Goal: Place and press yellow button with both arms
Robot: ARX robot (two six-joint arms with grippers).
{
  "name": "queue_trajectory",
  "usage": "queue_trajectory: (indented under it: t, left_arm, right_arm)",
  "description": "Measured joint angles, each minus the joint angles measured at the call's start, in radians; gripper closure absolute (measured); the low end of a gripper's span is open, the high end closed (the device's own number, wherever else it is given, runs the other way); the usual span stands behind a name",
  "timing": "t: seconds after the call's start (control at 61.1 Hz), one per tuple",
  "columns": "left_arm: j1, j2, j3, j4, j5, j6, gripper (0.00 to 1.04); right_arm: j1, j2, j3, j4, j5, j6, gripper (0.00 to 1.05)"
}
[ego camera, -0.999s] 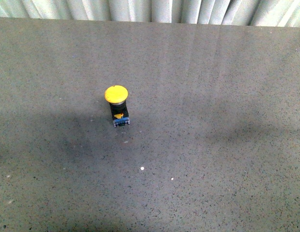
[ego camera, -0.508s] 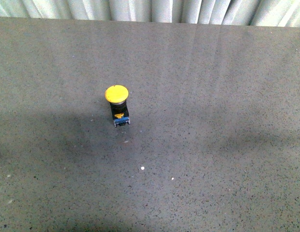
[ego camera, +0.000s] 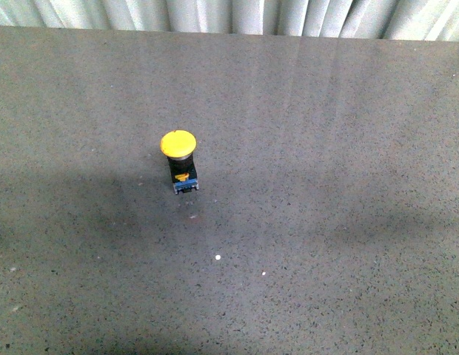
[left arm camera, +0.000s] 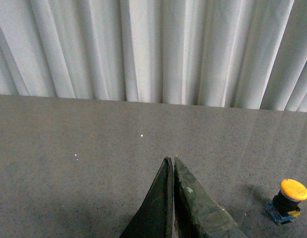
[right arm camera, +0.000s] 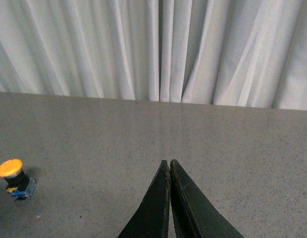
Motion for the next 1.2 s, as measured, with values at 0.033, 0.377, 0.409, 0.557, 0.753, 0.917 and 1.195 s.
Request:
queue_trajectory:
  t: [0.033, 0.377, 0.409, 0.557, 0.753, 0.917, 1.195]
  left_arm:
    - [0.0, 0.0, 0.0, 0.0, 0.0, 0.0, 1.03]
    - [0.0, 0.0, 0.0, 0.0, 0.0, 0.0, 1.03]
    - [0.0, 0.0, 0.0, 0.0, 0.0, 0.0, 1.03]
    - [0.0, 0.0, 0.0, 0.0, 0.0, 0.0, 1.03]
    - [0.0, 0.0, 0.0, 0.0, 0.0, 0.0, 1.03]
    - [0.0, 0.0, 0.0, 0.0, 0.0, -0.001, 0.77]
    - [0.0, 0.0, 0.0, 0.0, 0.0, -0.001, 0.29]
  right_arm:
    - [0.0, -0.011, 0.0, -0.011, 0.0, 0.0, 1.03]
    - [0.0, -0.208, 0.0, -0.232, 0.0, 0.0, 1.03]
    - [0.0, -0.229, 0.0, -0.237, 0.0, 0.0, 1.03]
    - [0.0, -0.236, 0.0, -0.241, 0.0, 0.0, 1.03]
    - [0.0, -0.237, 0.0, -0.241, 0.0, -0.002, 0.85]
    - [0.0, -0.237, 0.0, -0.241, 0.0, -0.002, 0.55]
    - [0.0, -0.237, 0.0, -0.241, 0.0, -0.002, 0.09]
